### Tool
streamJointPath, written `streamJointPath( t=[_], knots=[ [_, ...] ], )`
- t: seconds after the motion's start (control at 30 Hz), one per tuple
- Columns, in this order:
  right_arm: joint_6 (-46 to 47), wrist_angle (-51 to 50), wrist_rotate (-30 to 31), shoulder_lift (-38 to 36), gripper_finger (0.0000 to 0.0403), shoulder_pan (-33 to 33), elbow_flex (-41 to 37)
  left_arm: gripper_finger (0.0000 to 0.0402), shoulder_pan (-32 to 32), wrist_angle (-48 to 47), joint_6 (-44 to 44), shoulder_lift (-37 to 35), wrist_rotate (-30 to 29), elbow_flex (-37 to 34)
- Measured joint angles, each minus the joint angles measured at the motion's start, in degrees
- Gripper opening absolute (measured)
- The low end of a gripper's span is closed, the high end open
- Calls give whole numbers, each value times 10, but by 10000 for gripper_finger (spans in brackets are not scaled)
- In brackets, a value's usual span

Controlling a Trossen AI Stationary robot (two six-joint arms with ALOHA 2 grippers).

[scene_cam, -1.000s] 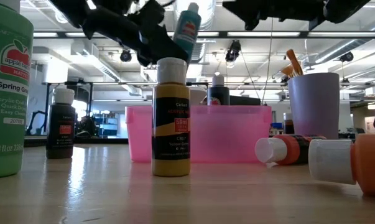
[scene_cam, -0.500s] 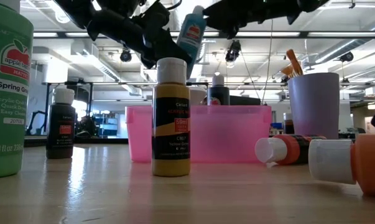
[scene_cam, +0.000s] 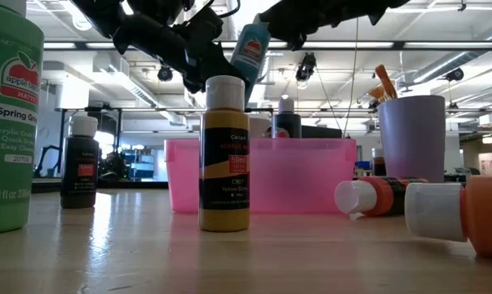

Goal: Pick & Place Paint Supplies
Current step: Put the large blue paint bottle into the red bin

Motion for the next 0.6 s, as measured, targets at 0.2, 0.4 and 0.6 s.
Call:
streamJointPath(
  t=[0.2,0.4,0.6],
  knots=[
    [-4,7,1,0,193,0,-2,186,0,0,0,0,0,0],
    [-8,19,1,0,180,0,-2,186,0,1,0,0,0,0],
    [-8,24,1,2,168,1,-3,186,0,1,0,0,0,0]
  ],
)
